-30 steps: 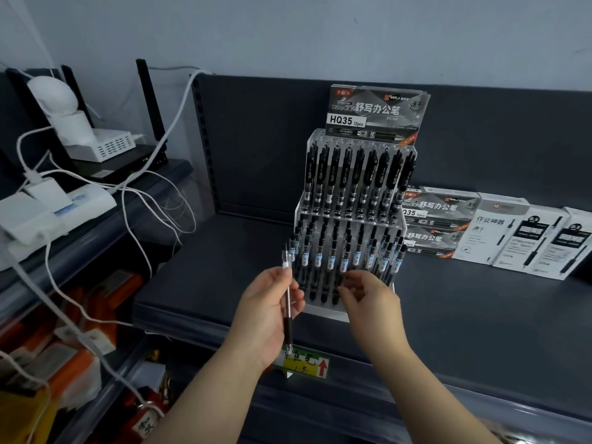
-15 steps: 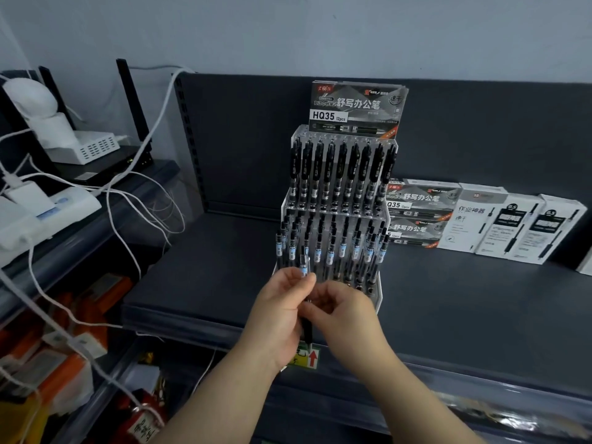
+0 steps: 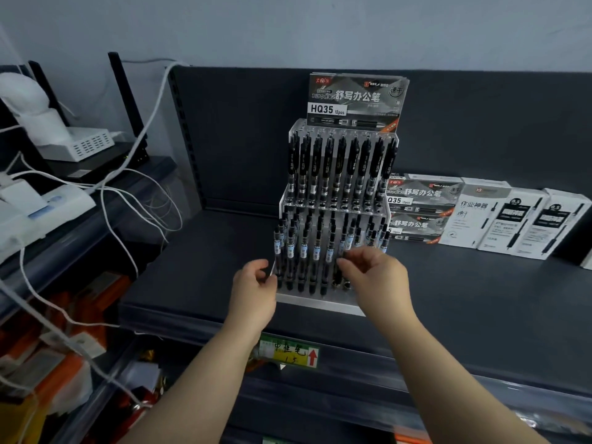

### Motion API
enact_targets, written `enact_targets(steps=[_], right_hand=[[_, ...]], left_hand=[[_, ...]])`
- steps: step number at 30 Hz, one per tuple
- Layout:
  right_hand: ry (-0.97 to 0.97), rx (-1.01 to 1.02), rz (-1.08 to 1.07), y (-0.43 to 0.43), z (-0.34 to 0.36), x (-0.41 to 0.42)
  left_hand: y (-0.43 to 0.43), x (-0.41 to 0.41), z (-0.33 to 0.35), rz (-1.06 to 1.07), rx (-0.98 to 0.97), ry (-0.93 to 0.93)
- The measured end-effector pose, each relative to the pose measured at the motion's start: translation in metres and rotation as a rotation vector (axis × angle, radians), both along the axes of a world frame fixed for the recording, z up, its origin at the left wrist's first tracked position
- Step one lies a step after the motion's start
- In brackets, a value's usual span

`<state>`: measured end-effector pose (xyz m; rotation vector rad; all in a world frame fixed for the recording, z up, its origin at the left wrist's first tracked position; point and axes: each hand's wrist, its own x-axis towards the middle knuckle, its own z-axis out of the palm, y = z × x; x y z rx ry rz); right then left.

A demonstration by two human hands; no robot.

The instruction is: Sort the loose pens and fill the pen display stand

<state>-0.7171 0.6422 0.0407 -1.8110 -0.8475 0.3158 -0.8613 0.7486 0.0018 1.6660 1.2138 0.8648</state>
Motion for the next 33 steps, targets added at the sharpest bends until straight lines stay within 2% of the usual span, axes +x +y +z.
enact_targets(steps=[4, 9, 15, 26, 33], right_hand=[[-0.083, -0.083, 0.005, 0.002, -0.015, -0.001], [-0.181, -0.114, 0.005, 0.004, -0.023, -0.002], [-0.268, -0.132, 0.022, 0.003, -0.024, -0.004], [-0.300, -0.121, 0.026, 0.004, -0.026, -0.006], [-0.291, -0.161, 0.102, -0.005, -0.023, -0.004]], left_hand=[[0.001, -0.001, -0.009, -0.114, 0.107, 0.109], [0.008, 0.000, -0.014, -0.188, 0.191, 0.138], [0.008, 0.000, -0.015, -0.194, 0.138, 0.080], [0.011, 0.001, -0.018, -0.184, 0.123, 0.109], [0.001, -0.004, -0.010, -0.235, 0.060, 0.252]])
